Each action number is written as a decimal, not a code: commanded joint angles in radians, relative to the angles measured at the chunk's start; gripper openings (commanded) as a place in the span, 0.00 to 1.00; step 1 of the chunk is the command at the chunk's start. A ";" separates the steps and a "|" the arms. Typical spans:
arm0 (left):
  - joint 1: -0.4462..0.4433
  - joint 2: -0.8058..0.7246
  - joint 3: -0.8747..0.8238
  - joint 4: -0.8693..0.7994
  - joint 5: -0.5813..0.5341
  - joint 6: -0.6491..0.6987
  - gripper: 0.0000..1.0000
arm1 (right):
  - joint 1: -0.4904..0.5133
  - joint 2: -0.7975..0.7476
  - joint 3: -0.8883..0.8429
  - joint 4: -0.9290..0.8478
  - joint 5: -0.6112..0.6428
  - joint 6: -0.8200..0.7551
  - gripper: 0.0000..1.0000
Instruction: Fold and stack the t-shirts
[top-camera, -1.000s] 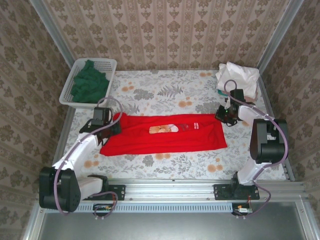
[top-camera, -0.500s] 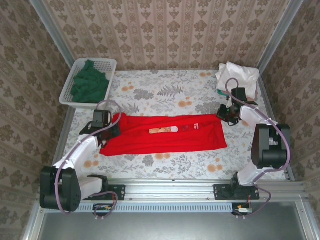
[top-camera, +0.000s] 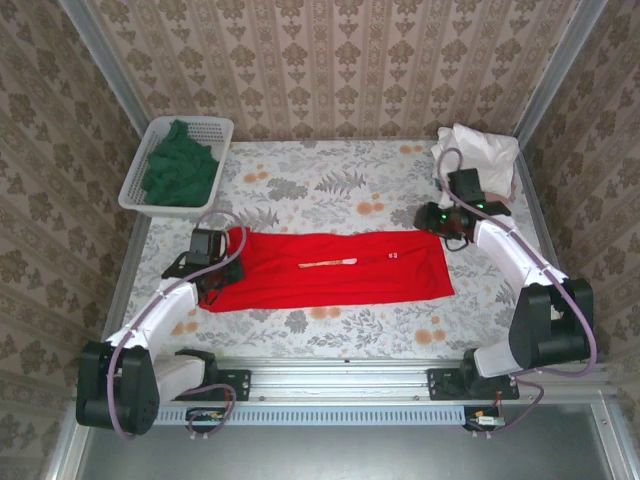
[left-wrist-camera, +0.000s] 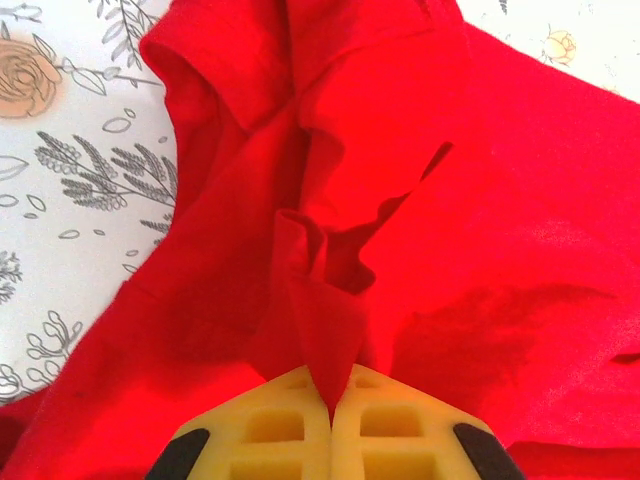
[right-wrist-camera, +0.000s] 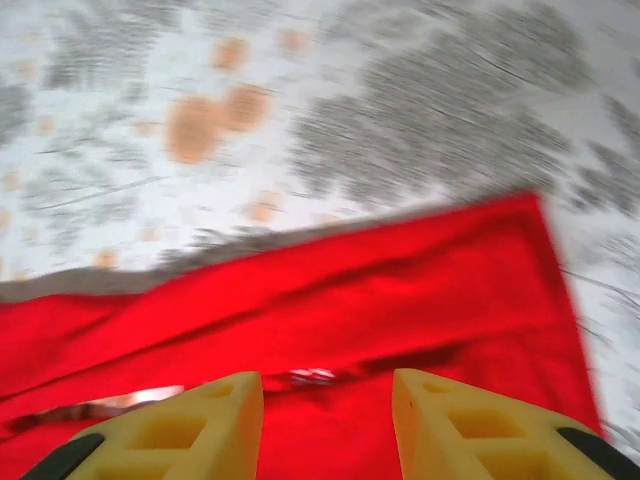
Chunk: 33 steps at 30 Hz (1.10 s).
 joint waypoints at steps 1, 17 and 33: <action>-0.007 -0.021 -0.021 -0.008 -0.001 -0.022 0.00 | 0.097 0.102 0.062 0.007 0.025 0.027 0.40; 0.036 0.030 -0.038 -0.022 -0.025 -0.040 0.00 | 0.166 0.404 0.153 -0.100 0.174 -0.022 0.41; 0.053 0.046 -0.040 -0.019 -0.019 -0.037 0.01 | 0.172 0.279 -0.023 -0.122 0.222 -0.021 0.38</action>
